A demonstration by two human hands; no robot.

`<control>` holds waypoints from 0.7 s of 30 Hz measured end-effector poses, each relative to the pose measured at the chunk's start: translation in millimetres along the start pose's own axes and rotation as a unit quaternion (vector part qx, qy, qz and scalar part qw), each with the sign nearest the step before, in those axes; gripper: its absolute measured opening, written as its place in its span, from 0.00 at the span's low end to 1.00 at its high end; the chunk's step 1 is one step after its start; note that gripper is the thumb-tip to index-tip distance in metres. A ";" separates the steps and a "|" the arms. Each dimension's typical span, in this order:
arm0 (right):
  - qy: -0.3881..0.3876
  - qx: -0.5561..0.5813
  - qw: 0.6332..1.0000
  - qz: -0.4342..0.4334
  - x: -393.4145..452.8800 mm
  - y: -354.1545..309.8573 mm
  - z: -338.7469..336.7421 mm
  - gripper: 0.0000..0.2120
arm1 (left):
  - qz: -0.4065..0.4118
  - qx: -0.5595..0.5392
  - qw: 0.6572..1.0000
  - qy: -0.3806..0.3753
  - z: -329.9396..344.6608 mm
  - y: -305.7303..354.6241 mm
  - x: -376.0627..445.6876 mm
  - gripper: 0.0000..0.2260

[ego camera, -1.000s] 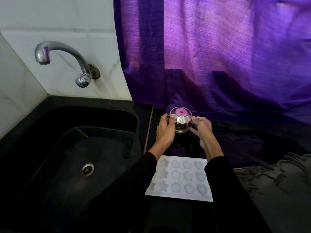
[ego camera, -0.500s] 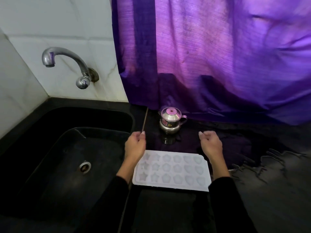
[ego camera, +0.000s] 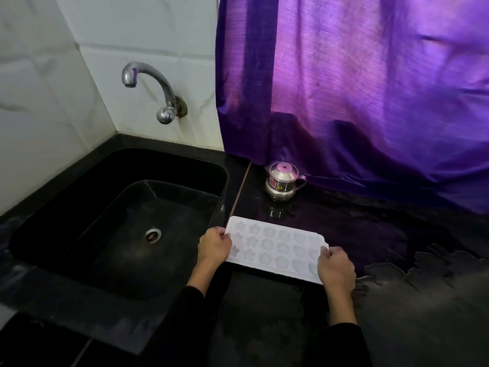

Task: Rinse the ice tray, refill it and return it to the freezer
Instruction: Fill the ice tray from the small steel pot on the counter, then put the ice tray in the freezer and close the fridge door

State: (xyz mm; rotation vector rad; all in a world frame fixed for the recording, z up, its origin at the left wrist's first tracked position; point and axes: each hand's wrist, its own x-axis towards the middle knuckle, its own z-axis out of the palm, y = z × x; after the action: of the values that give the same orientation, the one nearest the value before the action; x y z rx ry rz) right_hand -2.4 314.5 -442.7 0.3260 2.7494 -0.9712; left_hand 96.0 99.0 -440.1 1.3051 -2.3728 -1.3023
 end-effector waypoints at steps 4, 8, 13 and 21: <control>0.003 0.025 1.000 -0.017 -12.8 -4.9 1.3 0.15 | -0.020 -0.044 0.999 -0.009 -13.5 -11.1 -3.0 0.07; 0.007 0.039 0.997 -0.059 -35.5 -21.5 6.4 0.13 | -0.026 -0.091 0.995 0.025 -43.8 -31.7 -18.9 0.07; -0.024 0.043 0.989 -0.142 -84.8 -54.8 23.7 0.12 | -0.031 -0.175 0.979 0.102 -106.2 -75.0 -59.3 0.06; -0.125 0.023 0.948 -0.291 -196.5 -95.2 76.4 0.12 | -0.086 -0.232 0.937 0.247 -199.1 -165.3 -161.9 0.05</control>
State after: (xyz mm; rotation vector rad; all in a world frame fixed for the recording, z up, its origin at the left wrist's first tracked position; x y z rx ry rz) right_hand 168.2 166.6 -392.5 -0.6010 2.6212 -1.1068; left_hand 394.7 53.8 -396.5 1.4826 -1.5338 -1.2775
